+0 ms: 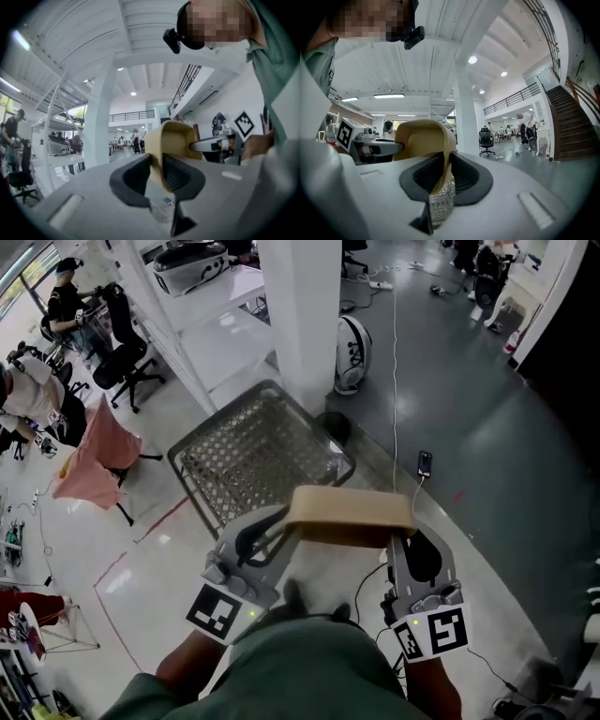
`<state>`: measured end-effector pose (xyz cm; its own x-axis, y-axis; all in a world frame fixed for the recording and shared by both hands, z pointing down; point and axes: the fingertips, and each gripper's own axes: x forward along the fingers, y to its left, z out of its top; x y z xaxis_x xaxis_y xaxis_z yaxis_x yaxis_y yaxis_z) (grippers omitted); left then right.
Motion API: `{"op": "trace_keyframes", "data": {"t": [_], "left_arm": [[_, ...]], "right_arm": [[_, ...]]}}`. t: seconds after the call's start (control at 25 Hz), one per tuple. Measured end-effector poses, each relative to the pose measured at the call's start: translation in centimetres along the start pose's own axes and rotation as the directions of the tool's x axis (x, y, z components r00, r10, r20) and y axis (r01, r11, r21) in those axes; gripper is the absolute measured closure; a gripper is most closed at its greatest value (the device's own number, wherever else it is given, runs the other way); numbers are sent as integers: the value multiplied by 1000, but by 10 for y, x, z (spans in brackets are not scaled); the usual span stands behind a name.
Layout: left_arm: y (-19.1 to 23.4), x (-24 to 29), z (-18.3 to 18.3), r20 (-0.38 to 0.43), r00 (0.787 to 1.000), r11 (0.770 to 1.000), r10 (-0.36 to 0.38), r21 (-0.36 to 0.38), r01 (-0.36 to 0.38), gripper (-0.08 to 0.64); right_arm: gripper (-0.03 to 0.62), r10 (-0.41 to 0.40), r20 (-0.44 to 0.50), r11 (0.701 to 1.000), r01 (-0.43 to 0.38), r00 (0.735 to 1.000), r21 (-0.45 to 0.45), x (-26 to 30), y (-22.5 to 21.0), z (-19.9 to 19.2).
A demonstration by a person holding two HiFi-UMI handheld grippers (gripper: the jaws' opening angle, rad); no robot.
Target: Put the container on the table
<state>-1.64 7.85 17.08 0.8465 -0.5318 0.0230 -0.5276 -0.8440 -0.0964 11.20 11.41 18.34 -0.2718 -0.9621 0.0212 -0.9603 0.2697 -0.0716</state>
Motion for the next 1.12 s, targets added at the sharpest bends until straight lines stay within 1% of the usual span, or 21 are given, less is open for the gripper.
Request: {"op": "trace_keyframes", "data": {"t": [0.12,0.28,0.4,0.48,0.56,0.72,0.8,1.0,1.12], "left_arm": [[21,-1,1,7,1000,1000,-27,-4,27,485],[47,-2,0,48,997,998,-67,-19,68,486],[60,6,-6,49,994,995,-96,-20,97,482],[67,15,-11,54,994,995,-96,-35,98,482],[72,23,-15,49,995,995,-85,-49,87,485],[90,48,-22,40,998,998,-51,-43,53,485],[100,55,-23,34,999,998,-23,-50,25,485],[120,82,-23,-5,1000,999,25,-30,-26,485],[127,98,-31,-26,998,997,57,-50,-58,482]], "right_arm": [[535,-25,3,999,26,1000,-21,19,7,9],[535,-64,-2,997,64,998,-53,38,19,12],[537,-90,-8,994,90,996,-69,52,15,14],[537,-91,-18,993,90,996,-71,60,11,11],[534,-78,-25,994,76,997,-76,66,6,11],[535,-56,-23,997,54,998,-61,96,-17,4],[537,-26,-25,999,24,999,-48,112,-25,0],[536,40,-41,999,-41,998,-21,146,-49,1],[537,68,-63,997,-69,996,-17,165,-66,-5]]}}
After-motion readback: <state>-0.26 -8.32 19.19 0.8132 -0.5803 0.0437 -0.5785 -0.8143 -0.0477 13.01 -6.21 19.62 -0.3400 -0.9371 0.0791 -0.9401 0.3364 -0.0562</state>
